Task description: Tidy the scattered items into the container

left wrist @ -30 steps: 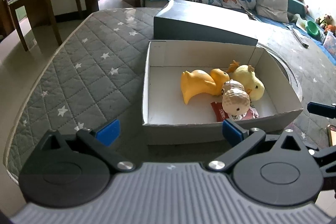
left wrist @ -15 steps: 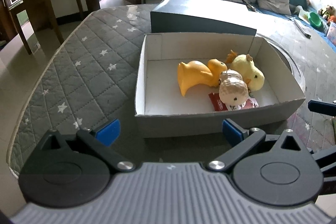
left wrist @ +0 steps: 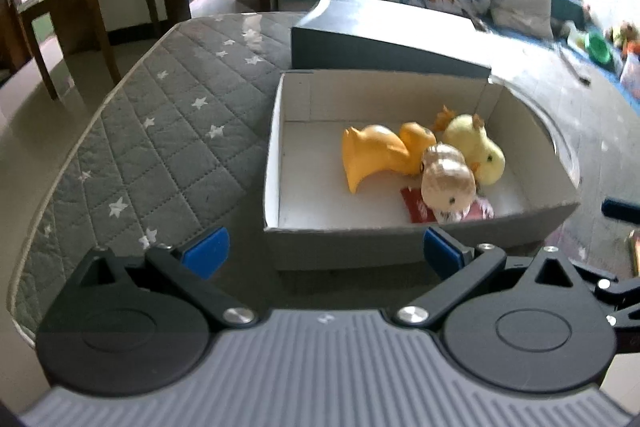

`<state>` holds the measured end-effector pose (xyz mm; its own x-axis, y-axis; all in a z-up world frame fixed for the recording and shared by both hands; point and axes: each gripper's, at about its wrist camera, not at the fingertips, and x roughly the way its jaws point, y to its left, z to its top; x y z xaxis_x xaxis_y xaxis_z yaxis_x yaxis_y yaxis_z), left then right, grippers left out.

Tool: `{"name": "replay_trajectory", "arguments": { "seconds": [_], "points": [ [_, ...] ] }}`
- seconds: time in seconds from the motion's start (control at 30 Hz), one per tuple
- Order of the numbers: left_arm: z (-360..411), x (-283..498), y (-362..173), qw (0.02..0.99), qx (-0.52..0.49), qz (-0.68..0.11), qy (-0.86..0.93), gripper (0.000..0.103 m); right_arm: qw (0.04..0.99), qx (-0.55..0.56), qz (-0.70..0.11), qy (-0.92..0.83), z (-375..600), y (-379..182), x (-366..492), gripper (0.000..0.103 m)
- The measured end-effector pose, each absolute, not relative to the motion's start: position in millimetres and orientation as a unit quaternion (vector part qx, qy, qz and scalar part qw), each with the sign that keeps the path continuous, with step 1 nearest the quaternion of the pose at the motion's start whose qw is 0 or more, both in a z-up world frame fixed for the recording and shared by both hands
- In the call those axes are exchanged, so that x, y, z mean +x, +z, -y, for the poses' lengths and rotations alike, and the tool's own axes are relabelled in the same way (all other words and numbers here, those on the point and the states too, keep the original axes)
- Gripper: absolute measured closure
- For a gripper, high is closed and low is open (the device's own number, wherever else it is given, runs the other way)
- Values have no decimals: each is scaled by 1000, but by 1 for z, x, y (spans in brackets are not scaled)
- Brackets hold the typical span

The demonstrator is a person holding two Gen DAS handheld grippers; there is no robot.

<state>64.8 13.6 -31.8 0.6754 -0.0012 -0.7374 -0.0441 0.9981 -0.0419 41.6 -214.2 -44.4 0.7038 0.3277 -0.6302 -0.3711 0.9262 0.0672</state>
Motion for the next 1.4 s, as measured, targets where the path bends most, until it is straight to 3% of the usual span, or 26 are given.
{"name": "replay_trajectory", "arguments": {
  "seconds": [1.0, 1.4],
  "points": [
    [-96, 83, -25, 924, -44, -354, 136, 0, 949, 29, -308, 50, 295, -38, 65, 0],
    [-186, 131, -82, 900, -114, -320, 273, 0, 941, 67, -308, -124, 358, -94, 154, 0]
  ]
}}
